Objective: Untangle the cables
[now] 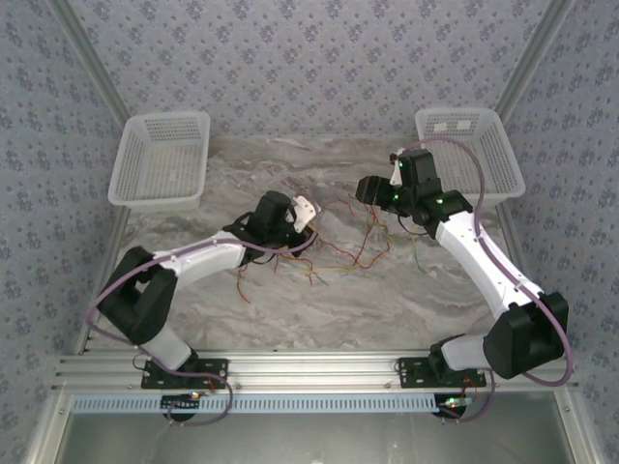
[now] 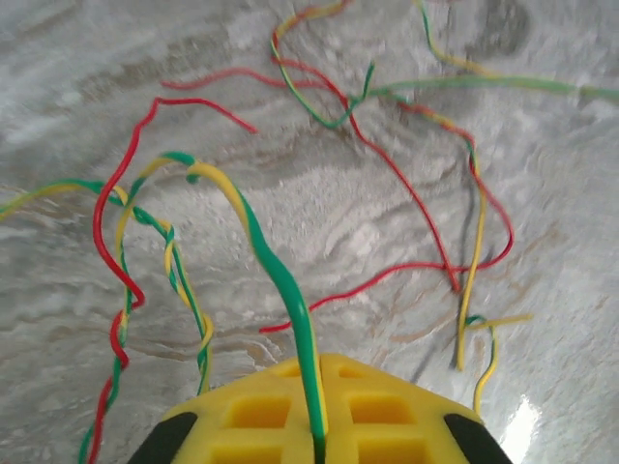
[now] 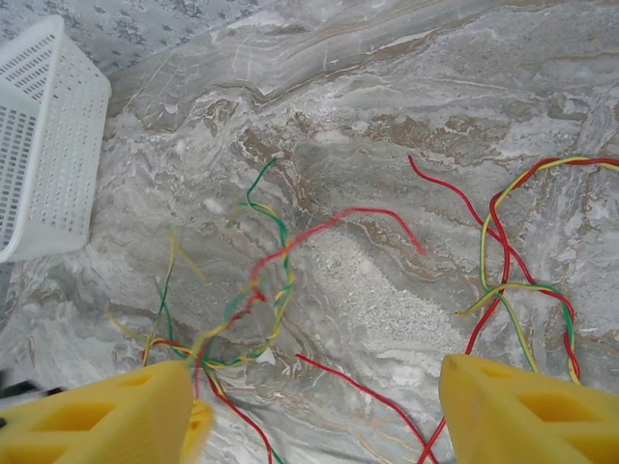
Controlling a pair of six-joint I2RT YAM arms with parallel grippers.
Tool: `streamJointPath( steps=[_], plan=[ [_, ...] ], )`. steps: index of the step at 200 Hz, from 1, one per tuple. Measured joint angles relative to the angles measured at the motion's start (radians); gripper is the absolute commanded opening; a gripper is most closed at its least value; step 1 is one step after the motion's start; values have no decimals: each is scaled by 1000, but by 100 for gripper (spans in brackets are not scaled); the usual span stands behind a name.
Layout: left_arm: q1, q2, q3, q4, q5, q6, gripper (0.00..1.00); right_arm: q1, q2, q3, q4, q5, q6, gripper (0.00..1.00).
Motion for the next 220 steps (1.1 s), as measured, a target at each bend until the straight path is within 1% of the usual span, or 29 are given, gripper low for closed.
streamJointPath(
  steps=[55, 88, 95, 110, 123, 133, 151, 156, 163, 166, 177, 195, 220],
  plan=[
    [0, -229, 50, -100, -42, 29, 0, 1, -13, 0, -10, 35, -16, 71],
    [20, -320, 69, -136, -32, 31, 0, 0, -81, -16, 9, 48, -43, 71],
    [32, -337, 69, -140, -21, 26, 0, -3, -106, -30, 18, 47, -51, 74],
    [70, -379, 69, -138, 27, 11, 0, -15, -167, -60, 40, 38, -68, 76],
    [106, -416, 68, -131, 75, -6, 0, -39, -225, -92, 74, 13, -79, 81],
    [133, -441, 68, -124, 121, -14, 0, -64, -270, -115, 103, -17, -85, 82],
    [178, -480, 67, -101, 242, -22, 0, -111, -336, -143, 161, -91, -104, 82],
    [189, -486, 67, -95, 281, -22, 0, -121, -349, -146, 173, -111, -114, 85],
    [201, -492, 67, -90, 334, -21, 0, -129, -365, -150, 190, -132, -131, 91],
    [205, -494, 67, -90, 359, -18, 0, -132, -372, -150, 197, -141, -139, 91],
    [213, -495, 67, -92, 430, -7, 0, -138, -382, -151, 218, -172, -158, 91],
    [214, -487, 68, -112, 533, 29, 0, -163, -370, -150, 249, -262, -167, 91],
    [208, -484, 67, -124, 606, 64, 0, -179, -293, -118, 254, -385, -146, 91]
  ],
)
